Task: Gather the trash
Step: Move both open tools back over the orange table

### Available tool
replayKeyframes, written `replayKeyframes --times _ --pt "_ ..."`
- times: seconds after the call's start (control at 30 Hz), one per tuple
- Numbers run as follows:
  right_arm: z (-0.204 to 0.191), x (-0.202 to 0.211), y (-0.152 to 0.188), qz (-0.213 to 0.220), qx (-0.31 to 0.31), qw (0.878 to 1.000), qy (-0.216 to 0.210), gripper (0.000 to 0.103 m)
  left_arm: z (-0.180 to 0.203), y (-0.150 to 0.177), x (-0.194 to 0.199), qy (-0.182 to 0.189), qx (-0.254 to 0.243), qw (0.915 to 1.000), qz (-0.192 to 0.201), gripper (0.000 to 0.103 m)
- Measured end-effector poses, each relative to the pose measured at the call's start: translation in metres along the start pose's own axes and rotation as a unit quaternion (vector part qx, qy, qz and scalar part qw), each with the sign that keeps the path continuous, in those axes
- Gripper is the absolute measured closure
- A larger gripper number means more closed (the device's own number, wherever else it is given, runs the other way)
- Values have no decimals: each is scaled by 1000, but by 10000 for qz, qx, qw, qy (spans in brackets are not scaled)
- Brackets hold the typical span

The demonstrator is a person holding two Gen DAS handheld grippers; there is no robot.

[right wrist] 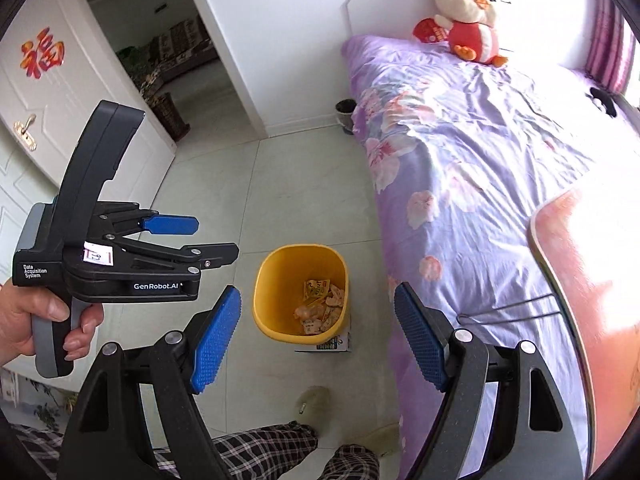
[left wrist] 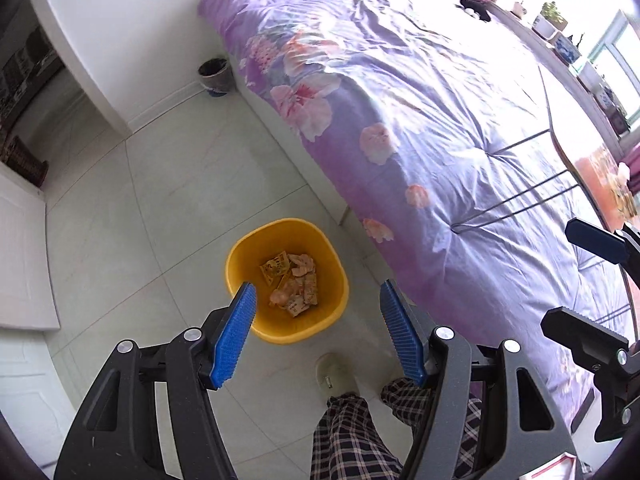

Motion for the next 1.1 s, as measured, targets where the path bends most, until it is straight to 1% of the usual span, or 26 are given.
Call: replayKeyframes --times 0.1,0.2,0.3,0.4,0.53,0.7,0.93,1.1 --pt "16 23 12 151 -313 9990 283 24 23 -5 4 204 -290 9994 15 39" --pt "36 41 24 263 -708 9955 575 24 47 -10 6 378 -608 9974 9 39" --pt "55 60 37 363 -1085 9896 867 24 70 -13 9 554 -932 9941 6 39" --pt "75 77 51 468 -1428 9813 1199 24 92 -16 12 730 -1254 9894 -4 39" --pt "100 102 74 579 -1962 9655 1609 24 120 -18 14 890 -1712 9812 -45 39" --pt "129 126 101 698 -2549 9422 2058 24 150 -20 13 1058 -2202 9696 -124 38" --pt "172 155 136 746 -3168 9116 2511 24 199 -25 5 1251 -2653 9557 -257 38" --pt "205 169 152 756 -3409 8964 2730 24 238 -31 -2 1362 -2877 9475 -297 38"
Point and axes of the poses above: each gripper's, at about its wrist camera, not at the fingertips, and x roughly against the way its jaws point, z to its right, y to its underside, the point moved 4 cm from there along -x, roughly the way its jaws point, and after that the axes turned 9 degrees about y, right-handed, at the moved point
